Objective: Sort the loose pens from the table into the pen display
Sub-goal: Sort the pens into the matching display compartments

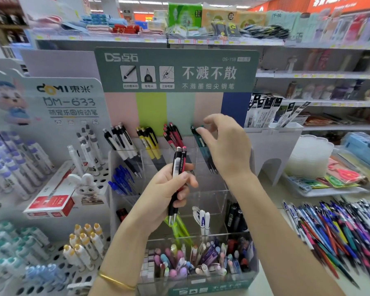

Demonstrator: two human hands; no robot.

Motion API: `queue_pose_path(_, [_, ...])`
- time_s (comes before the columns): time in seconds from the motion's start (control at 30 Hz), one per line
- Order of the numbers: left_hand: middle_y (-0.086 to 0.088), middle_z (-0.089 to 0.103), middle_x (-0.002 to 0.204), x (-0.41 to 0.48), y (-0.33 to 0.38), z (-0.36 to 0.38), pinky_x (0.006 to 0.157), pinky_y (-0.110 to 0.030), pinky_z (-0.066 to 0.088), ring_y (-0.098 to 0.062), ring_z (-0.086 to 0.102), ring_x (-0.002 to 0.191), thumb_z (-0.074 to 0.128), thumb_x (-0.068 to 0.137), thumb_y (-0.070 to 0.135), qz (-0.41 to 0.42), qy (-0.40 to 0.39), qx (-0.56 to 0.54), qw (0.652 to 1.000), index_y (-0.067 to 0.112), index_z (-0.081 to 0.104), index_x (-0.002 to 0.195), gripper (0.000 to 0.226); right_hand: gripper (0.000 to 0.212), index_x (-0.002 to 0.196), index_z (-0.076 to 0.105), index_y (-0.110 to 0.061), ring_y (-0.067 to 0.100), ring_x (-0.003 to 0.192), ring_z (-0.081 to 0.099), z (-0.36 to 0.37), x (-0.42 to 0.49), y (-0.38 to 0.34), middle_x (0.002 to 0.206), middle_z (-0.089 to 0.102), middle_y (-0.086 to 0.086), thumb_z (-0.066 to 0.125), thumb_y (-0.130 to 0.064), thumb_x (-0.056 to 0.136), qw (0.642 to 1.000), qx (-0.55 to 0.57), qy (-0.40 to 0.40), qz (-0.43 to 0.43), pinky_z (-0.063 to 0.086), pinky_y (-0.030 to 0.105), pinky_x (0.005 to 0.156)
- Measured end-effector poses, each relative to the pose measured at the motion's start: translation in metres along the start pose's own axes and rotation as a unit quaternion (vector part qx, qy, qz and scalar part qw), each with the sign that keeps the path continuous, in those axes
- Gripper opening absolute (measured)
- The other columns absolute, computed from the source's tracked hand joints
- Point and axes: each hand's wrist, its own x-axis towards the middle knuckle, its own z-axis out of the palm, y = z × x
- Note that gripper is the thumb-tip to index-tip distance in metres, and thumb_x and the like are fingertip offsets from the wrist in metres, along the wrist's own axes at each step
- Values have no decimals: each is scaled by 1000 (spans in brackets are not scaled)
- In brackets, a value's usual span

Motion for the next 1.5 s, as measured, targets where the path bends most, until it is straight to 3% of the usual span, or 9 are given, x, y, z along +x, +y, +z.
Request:
queue_pose_path(0.17, [-4, 61, 74, -2, 1, -5, 43, -17, 30, -8, 36, 49, 43, 97, 9, 5, -21, 2, 1000, 3, 49, 113, 17, 19, 85, 73, -6, 5, 59, 57, -3, -17, -16, 68, 68, 5, 65, -23, 90, 915, 272, -278, 101, 48, 22, 60])
queue_pose_path(0.3, [-4, 60, 73, -7, 2, -14, 40, -16, 30, -8, 37, 47, 48, 93, 18, -18, -5, 3, 1000, 2, 48, 117, 29, 20, 82, 66, -3, 5, 40, 46, -1, -4, -17, 52, 57, -4, 60, -18, 93, 904, 375, -130, 160, 35, 15, 40])
queue_pose_path(0.5, [-1, 55, 70, -8, 3, -20, 39, -17, 26, -8, 33, 47, 40, 102, 12, -15, 55, 28, 998, 5, 51, 119, 21, 18, 79, 59, -23, 23, 62, 63, 11, 21, -23, 70, 62, 4, 55, -27, 95, 953, 269, 137, 24, 49, 34, 61])
queue_pose_path(0.6, [-1, 56, 68, -8, 6, -19, 40, -19, 27, -9, 35, 48, 35, 104, 14, -21, 74, 9, 997, 4, 51, 114, 21, 18, 86, 66, -4, 22, 73, 59, 25, 20, -24, 78, 64, 6, 60, -21, 92, 984, 150, 90, -45, 38, 16, 70])
queue_pose_path(0.77, [-2, 55, 65, -9, 9, -21, 45, -23, 28, -11, 37, 48, 28, 103, 11, -19, 92, -18, 995, 5, 51, 106, 24, 30, 108, 60, -1, 36, 93, 61, 51, 13, -21, 100, 68, 17, 66, -23, 89, 994, 35, -107, 9, 49, 43, 80])
queue_pose_path(0.97, [4, 56, 66, -15, 11, -30, 50, -22, 32, -8, 41, 53, 33, 104, 12, 30, 112, 9, 993, 8, 55, 107, 23, 16, 98, 66, -6, 14, 71, 59, 32, -10, -42, 81, 65, 2, 66, -18, 88, 986, 165, -32, -17, 49, 29, 70])
queue_pose_path(1.13, [4, 56, 67, -19, 13, -37, 49, -20, 37, -7, 42, 55, 37, 103, 16, 68, 113, 29, 991, 12, 57, 95, 21, 21, 77, 69, -3, 4, 52, 54, 35, -19, -64, 64, 67, 6, 71, -22, 85, 928, 252, -271, 42, 48, 25, 60])
queue_pose_path(1.3, [-2, 56, 72, -29, 17, -56, 49, -20, 37, -9, 43, 55, 41, 102, 11, 41, 167, 0, 985, 9, 58, 112, 20, 11, 77, 64, -14, 4, 50, 50, 45, 14, -83, 64, 60, -1, 68, -11, 87, 900, 412, -110, 91, 42, 17, 48])
queue_pose_path(1.5, [-1, 60, 71, -36, 17, -65, 46, -20, 40, -8, 46, 53, 43, 101, 9, 35, 196, -28, 979, 9, 54, 117, 20, 11, 83, 67, -6, 16, 63, 60, 84, 36, -106, 70, 65, 2, 73, -16, 83, 963, 258, -75, -25, 55, 40, 67])
